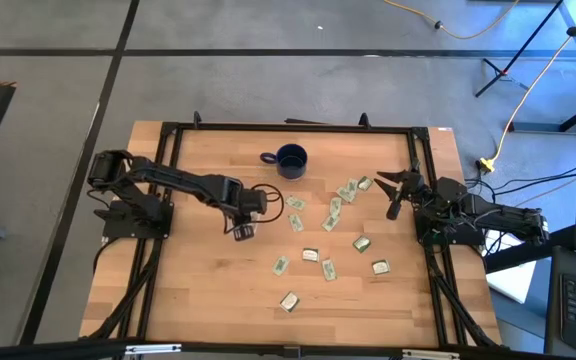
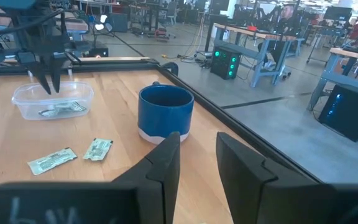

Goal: Pick and place Stevia / Truvia into bins
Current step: Put the white stevia packet into the transparent container

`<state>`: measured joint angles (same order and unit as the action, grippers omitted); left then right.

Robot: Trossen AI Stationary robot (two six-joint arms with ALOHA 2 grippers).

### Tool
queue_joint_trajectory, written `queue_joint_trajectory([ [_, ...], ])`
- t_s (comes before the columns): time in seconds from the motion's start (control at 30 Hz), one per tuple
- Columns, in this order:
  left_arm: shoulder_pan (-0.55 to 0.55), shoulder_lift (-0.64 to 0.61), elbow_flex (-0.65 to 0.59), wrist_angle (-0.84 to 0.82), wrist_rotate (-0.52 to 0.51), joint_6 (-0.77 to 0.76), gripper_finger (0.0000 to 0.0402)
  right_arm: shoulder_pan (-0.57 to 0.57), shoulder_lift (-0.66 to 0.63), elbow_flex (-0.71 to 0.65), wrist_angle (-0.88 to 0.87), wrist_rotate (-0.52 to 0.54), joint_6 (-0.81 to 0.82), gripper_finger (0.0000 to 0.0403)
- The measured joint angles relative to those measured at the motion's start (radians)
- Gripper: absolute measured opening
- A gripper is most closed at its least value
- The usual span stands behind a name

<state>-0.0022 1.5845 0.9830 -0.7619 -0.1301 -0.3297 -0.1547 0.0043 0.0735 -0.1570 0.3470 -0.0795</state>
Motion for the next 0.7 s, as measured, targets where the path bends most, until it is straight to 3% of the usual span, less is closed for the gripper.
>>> queue_joint_trajectory([
  [0.23, 0.03, -0.005, 0.102, 0.01, 0.001, 0.097, 0.0073, 0.0, 0.0, 0.0, 0.0, 0.0, -0.001, 0.0108],
  [0.43, 0.074, 0.008, 0.187, 0.178, 0.078, 0.292, 0.0074, 0.0, 0.0, 0.0, 0.005, 0.001, -0.005, 0.0108],
  [0.57, 0.109, 0.066, 0.218, 0.267, 0.15, 0.363, 0.0081, 0.0, 0.0, 0.0, 0.017, 0.002, -0.011, 0.0108],
  [0.7, 0.133, 0.166, 0.254, 0.292, 0.156, 0.424, 0.0084, 0.0, 0.0, 0.0, 0.027, 0.002, -0.031, 0.0108],
])
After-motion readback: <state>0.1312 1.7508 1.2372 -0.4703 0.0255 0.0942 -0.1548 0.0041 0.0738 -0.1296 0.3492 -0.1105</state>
